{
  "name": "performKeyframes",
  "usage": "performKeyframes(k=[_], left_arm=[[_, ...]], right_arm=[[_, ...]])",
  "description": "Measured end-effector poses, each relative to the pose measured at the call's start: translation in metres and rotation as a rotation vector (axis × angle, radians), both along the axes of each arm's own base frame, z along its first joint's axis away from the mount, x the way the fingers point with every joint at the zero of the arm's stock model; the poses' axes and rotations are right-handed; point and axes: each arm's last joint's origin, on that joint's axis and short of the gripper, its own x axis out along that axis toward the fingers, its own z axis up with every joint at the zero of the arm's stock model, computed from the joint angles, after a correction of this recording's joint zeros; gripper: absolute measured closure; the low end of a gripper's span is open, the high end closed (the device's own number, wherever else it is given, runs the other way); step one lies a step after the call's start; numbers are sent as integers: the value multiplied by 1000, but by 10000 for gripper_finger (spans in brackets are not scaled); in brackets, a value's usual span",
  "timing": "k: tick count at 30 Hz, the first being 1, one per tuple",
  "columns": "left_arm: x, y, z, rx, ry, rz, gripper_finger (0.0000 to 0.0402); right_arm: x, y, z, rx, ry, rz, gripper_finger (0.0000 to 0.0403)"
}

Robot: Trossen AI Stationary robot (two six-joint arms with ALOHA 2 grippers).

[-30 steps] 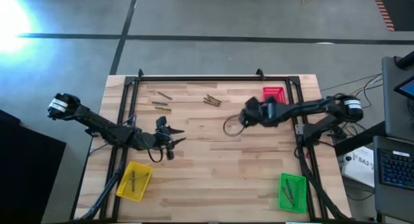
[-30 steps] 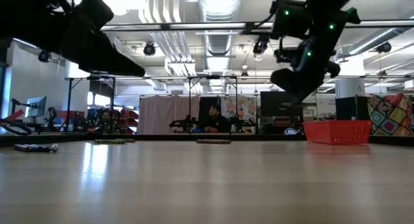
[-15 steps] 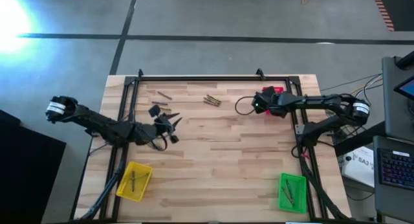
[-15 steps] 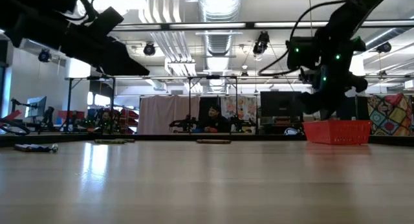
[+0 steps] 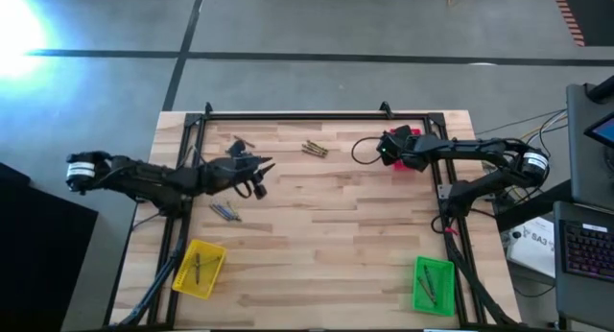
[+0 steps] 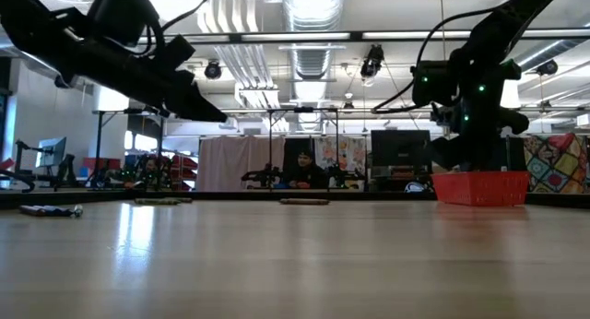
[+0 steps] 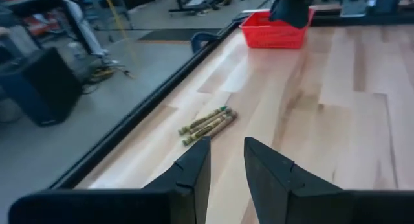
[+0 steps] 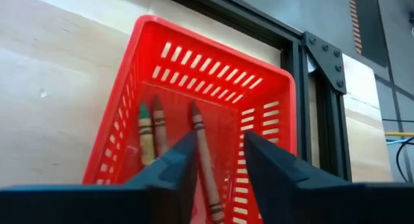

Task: Sort crayons
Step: Put the green crayon into the green bin

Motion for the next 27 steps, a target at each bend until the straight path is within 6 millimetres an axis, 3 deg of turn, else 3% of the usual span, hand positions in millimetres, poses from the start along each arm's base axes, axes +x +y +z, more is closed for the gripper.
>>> performKeyframes(k=[6, 12, 15, 20, 27], left_arm=[[-4, 18, 1, -15, -18, 49, 325], [-6, 18, -2, -37, -22, 51, 325], [-11, 16, -12, -106, -30, 47, 325], [-26, 7, -29, -281, -161, 1, 325], [-50, 0, -42, -339, -309, -35, 325]], right_arm=[[16, -5, 5, -70, -136, 63, 241], [60, -12, 22, -157, -464, 413, 243], [80, -19, 21, -159, -604, 544, 254], [114, -33, -1, -61, -545, 571, 272], [164, -56, -17, 114, -416, 644, 280]])
